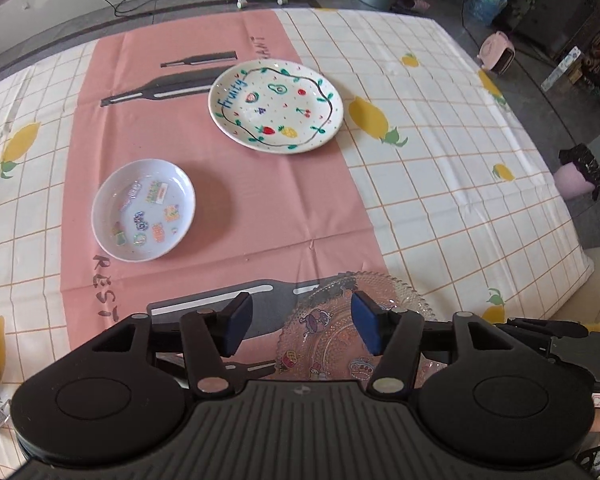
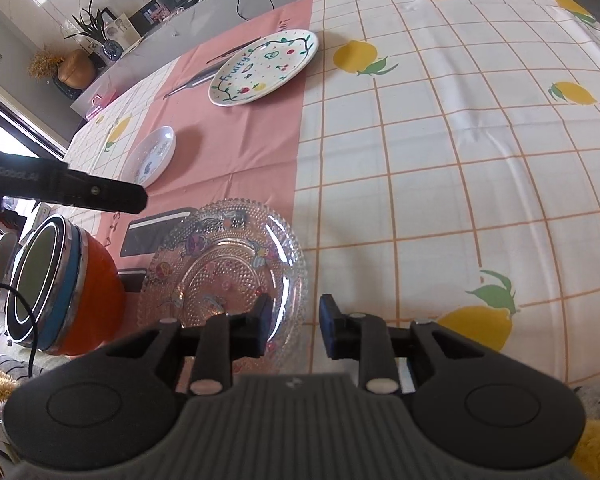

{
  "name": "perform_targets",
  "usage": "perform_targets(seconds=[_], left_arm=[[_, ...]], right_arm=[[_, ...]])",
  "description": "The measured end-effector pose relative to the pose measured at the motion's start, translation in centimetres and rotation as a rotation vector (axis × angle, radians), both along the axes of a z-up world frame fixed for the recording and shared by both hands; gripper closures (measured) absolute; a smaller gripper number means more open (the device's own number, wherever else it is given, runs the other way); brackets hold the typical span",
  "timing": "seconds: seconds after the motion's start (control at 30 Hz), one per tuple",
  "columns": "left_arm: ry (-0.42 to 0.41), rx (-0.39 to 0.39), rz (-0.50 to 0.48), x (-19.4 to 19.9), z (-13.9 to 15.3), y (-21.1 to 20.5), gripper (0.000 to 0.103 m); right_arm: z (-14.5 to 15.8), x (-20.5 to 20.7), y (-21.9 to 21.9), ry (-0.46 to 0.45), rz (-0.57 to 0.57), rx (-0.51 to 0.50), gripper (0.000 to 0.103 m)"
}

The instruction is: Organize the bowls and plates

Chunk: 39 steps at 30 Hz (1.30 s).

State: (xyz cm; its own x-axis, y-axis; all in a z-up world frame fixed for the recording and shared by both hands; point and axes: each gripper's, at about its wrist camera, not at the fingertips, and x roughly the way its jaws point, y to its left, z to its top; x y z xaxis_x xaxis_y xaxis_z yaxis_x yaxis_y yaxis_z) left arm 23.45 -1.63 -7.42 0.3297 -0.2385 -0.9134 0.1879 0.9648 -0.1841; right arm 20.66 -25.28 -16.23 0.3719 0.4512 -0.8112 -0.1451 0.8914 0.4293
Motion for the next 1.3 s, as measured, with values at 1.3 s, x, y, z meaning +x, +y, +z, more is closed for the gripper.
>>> perform_targets(seconds=[1.3], left_arm=[[-0.1, -0.426, 0.156, 9.4, -4.1, 15.6, 0.041]], right_arm=[[3.7, 14.8, 1.8, -0.13, -0.454, 0.184, 0.072]])
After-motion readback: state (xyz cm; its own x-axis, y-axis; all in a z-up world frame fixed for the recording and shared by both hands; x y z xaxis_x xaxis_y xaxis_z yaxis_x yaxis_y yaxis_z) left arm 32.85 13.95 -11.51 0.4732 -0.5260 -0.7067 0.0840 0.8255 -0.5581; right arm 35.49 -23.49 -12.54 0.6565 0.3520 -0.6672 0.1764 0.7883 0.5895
